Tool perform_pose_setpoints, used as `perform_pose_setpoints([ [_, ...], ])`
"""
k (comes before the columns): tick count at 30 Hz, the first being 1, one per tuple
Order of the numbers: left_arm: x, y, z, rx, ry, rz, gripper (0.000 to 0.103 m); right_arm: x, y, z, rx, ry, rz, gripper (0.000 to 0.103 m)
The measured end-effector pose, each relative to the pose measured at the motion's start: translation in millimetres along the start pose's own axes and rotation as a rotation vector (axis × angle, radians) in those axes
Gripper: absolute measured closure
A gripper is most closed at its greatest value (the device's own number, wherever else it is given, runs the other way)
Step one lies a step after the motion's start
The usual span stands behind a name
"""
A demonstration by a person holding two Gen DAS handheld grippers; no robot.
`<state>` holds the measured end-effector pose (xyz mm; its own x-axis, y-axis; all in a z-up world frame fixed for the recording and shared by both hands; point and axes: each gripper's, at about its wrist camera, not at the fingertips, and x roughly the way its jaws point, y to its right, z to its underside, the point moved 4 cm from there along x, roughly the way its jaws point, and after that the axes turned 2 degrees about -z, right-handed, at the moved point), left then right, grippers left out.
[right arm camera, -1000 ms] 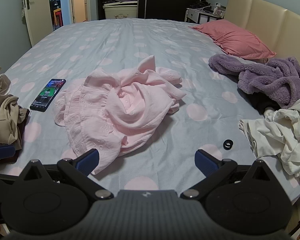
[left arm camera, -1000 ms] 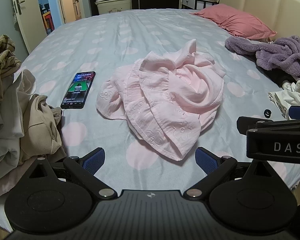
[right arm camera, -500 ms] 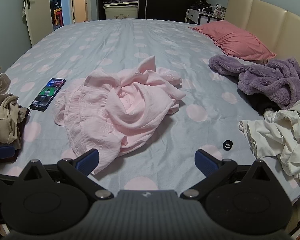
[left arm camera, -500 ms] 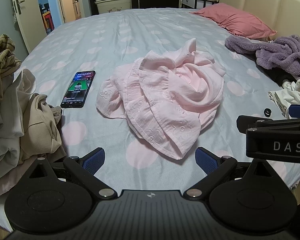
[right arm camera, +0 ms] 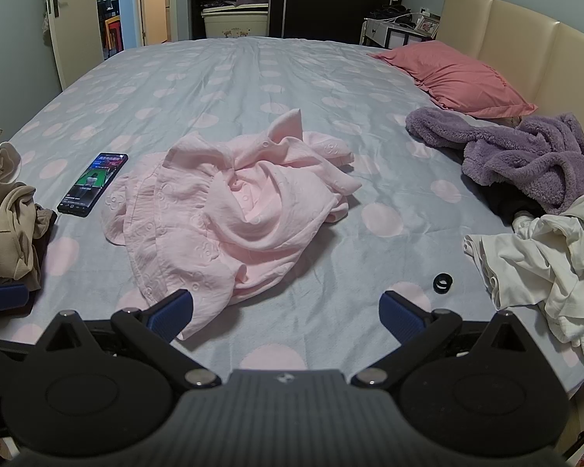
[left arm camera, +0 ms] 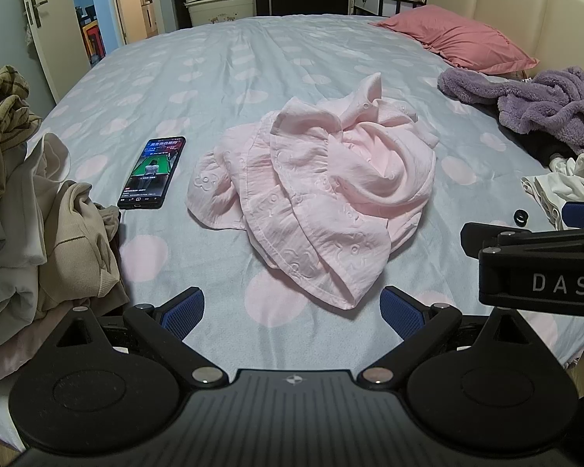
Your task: Fold clothes
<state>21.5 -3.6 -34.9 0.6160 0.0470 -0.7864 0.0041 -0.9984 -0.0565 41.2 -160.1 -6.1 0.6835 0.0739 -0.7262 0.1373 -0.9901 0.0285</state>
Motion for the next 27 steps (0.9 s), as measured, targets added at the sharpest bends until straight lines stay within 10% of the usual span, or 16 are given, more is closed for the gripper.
perform_pose_setpoints([
  [27, 1.6, 0.3, 1.3, 0.003, -0.008, 0.001, 0.004, 1.3, -0.2, 0.8, -0.006, -0.002, 0.003, 0.000],
])
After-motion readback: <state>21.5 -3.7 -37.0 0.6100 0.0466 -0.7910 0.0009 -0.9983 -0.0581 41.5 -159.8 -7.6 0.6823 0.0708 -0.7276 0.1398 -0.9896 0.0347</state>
